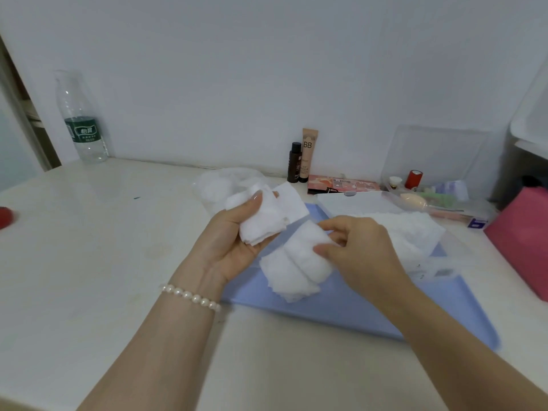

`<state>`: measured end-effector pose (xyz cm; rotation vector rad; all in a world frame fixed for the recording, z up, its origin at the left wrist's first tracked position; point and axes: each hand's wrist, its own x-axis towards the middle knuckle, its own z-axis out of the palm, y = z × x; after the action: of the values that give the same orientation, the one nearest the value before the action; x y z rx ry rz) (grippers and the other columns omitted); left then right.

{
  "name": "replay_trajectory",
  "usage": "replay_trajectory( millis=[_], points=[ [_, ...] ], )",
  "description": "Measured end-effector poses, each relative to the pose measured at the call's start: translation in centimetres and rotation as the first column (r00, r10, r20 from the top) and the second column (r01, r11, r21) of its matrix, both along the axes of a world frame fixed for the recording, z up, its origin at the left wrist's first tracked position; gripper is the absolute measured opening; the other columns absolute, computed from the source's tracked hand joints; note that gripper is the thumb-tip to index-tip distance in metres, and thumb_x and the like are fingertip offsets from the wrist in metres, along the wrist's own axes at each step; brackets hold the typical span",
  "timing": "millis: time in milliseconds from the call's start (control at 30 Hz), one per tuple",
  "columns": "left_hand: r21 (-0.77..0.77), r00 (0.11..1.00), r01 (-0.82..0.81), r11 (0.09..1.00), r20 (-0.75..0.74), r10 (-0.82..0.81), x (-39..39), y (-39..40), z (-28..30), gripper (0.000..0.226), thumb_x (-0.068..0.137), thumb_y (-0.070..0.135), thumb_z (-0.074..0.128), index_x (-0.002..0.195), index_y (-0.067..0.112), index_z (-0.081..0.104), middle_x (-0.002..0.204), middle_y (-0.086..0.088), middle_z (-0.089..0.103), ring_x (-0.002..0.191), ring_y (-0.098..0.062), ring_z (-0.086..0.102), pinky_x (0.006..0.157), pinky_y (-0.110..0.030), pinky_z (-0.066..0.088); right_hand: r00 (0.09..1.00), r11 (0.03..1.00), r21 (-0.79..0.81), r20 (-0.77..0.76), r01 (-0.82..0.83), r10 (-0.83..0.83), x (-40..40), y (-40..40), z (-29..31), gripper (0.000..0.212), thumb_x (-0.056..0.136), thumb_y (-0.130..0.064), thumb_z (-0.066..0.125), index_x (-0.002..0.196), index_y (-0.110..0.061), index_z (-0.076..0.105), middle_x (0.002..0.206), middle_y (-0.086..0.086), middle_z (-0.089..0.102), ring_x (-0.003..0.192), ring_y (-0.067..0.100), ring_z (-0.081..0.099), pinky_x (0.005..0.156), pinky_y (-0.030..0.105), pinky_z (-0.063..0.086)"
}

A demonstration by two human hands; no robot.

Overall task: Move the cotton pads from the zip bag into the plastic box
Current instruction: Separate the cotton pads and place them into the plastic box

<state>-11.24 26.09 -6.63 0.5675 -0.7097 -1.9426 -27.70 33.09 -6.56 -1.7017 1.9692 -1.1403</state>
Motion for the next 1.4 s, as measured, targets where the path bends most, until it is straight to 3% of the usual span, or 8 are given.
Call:
replay_trajectory(
  millis=[133,233,367,633,867,1133,1300,1400],
  points=[
    [0.003,1.0,-0.002,1.0,0.012,0.002,-0.2,0.0,-0.2,0.027,0.08,0.012,0.059,0.106,0.003,0.062,0.098,-0.01,0.072,0.089,-0.023,0.07,0.082,-0.044,0.054,0.952,1.0,0.019,0.305,0.015,-0.02,-1.8,0.0,1.9,0.024,0.077,-0.003,0.071,0.067,-0.02,0.058,0.065,-0.001,0.056,0.055,0.004,0.052,0.05,0.015,0.042],
    [-0.028,0.999,0.018,0.999,0.026,-0.018,-0.8,0.4,-0.3,0.029,0.077,0.008,0.059,0.105,0.002,0.062,0.094,-0.01,0.072,0.084,-0.022,0.07,0.077,-0.039,0.056,0.613,0.991,-0.005,0.785,-0.132,0.086,-2.3,0.3,3.0,0.017,0.079,0.006,0.061,0.076,-0.009,0.054,0.08,0.011,0.063,0.064,0.017,0.064,0.047,0.023,0.051],
    [-0.072,0.995,0.093,0.993,0.044,-0.09,-2.4,1.3,-1.1,0.038,0.077,0.003,0.056,0.114,-0.005,0.059,0.115,-0.02,0.065,0.102,-0.029,0.064,0.086,-0.038,0.053,0.371,0.959,-0.144,0.9,-0.246,0.23,-0.9,0.7,3.0,0.023,0.061,0.001,0.063,0.08,-0.008,0.052,0.075,0.011,0.067,0.063,0.018,0.067,0.05,0.026,0.055],
    [-0.003,0.969,0.245,0.97,0.024,-0.245,-3.8,2.1,-1.7,0.042,0.084,0.011,0.047,0.119,-0.01,0.054,0.123,-0.027,0.058,0.106,-0.031,0.061,0.093,-0.035,0.051,0.78,0.969,-0.244,0.611,0.023,0.135,1.5,0.0,-0.2,0.031,0.071,0.004,0.074,0.062,-0.014,0.05,0.063,0.002,0.055,0.06,0.012,0.053,0.058,0.025,0.047],
    [0.037,0.968,0.248,0.968,-0.044,-0.246,-3.9,2.5,-1.0,0.088,0.073,0.067,0.038,0.131,0.001,0.048,0.132,-0.026,0.051,0.114,-0.033,0.055,0.094,-0.04,0.045,0.852,0.947,-0.316,0.51,0.054,0.122,2.0,-0.2,-1.0,0.032,0.072,0.003,0.074,0.063,-0.015,0.05,0.048,-0.012,0.048,0.049,0.011,0.044,0.057,0.038,0.047],
    [-0.121,0.98,0.183,0.976,0.107,-0.17,-3.4,2.8,-1.4,0.036,0.07,0.007,0.063,0.103,-0.004,0.063,0.103,-0.02,0.069,0.088,-0.025,0.069,0.081,-0.034,0.056,0.984,0.951,-0.287,0.165,0.117,-0.071,1.2,0.1,-0.9,0.042,0.081,-0.041,0.064,0.056,-0.02,0.038,0.046,-0.011,0.043,0.047,0.009,0.035,0.049,0.021,0.028],
    [-0.138,0.998,0.056,0.989,0.04,-0.051,-1.7,1.6,-0.3,0.033,0.066,0.001,0.06,0.099,-0.001,0.064,0.09,-0.009,0.072,0.078,-0.017,0.07,0.071,-0.028,0.058,0.985,0.939,-0.312,0.142,0.143,-0.102,-0.1,-0.5,-1.0,0.043,0.092,-0.027,0.055,0.056,-0.017,0.033,0.044,-0.007,0.032,0.05,0.011,0.029,0.048,0.022,0.024],
    [-0.087,0.999,-0.032,0.996,0.005,0.033,-0.5,0.6,0.2,0.037,0.063,-0.003,0.06,0.1,-0.001,0.063,0.095,-0.01,0.069,0.083,-0.018,0.069,0.08,-0.03,0.055,0.998,0.985,-0.17,-0.063,0.014,-0.025,-0.1,-0.5,-1.4,0.022,0.088,-0.016,0.058,0.066,-0.018,0.059,0.047,-0.012,0.047,0.054,0.008,0.043,0.056,0.024,0.032]
  ],
)
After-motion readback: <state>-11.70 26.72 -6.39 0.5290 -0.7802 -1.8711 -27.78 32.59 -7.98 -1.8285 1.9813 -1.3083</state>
